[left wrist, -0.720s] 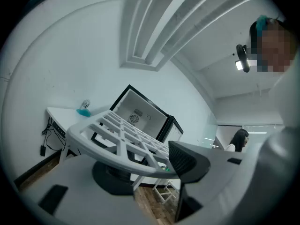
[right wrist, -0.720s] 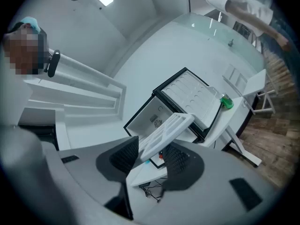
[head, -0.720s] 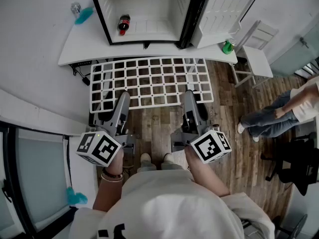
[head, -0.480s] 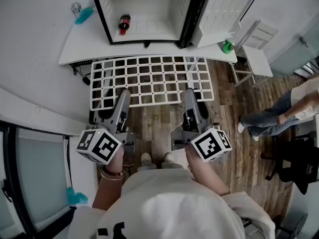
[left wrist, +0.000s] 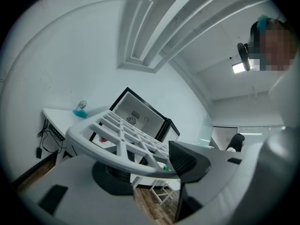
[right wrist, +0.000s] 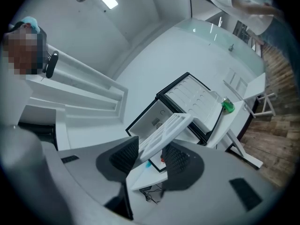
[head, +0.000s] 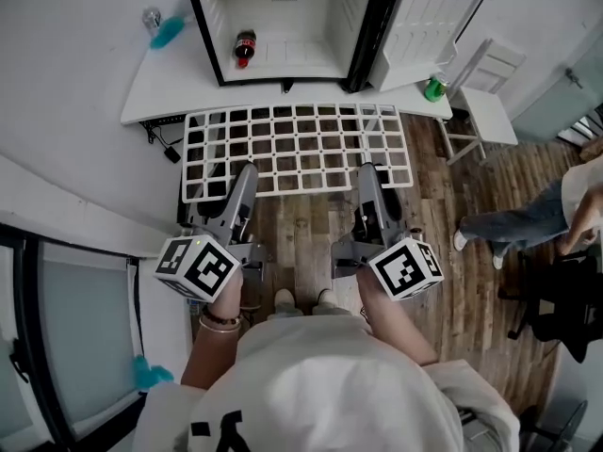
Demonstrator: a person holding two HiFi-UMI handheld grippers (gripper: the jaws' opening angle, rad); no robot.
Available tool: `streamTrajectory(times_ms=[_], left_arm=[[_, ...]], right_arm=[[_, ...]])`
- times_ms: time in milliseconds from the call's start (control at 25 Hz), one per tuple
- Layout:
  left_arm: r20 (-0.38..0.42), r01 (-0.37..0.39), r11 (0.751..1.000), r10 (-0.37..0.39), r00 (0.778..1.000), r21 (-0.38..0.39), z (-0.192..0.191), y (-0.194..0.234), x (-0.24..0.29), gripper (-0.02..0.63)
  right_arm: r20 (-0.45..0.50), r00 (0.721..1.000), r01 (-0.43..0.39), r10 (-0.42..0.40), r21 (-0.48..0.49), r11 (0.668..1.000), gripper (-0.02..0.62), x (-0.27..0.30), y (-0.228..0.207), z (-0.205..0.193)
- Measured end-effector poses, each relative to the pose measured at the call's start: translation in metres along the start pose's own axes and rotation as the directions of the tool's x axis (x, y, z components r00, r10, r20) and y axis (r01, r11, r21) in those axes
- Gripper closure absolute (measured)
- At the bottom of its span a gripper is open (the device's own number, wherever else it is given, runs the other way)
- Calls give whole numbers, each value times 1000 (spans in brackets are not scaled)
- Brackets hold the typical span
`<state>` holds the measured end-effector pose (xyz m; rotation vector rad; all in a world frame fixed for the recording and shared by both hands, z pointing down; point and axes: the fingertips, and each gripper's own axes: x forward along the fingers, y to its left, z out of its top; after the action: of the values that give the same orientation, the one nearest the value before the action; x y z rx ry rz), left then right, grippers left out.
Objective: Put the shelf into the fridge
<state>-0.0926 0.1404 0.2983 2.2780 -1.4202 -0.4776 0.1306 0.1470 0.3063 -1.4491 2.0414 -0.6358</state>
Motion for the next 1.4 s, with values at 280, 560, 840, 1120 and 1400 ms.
streamTrajectory(times_ms=[280,560,840,1120,1400], left_arm=[[-3,29,1000,-29,1000,-3,11,11,-8,390],[-23,54,999,-54,998,-4,13,21,-10,390],[-32,55,998,-56,998,-13,7,27,10,390],[-19,24,1000,-24,1000,-3,10,40,46,390],[-11,-2,1000,2,1000,-7,14,59,91,390]], right_arm=[[25,1000,14,-14,-8,1000,436,-1,17,-10],[37,999,41,-40,-14,999,436,-3,23,-20],[26,998,52,-51,-11,999,436,11,8,-20],[10,1000,27,-27,0,1000,436,52,-11,-16],[-21,1000,15,-15,9,1000,436,102,-31,-14]])
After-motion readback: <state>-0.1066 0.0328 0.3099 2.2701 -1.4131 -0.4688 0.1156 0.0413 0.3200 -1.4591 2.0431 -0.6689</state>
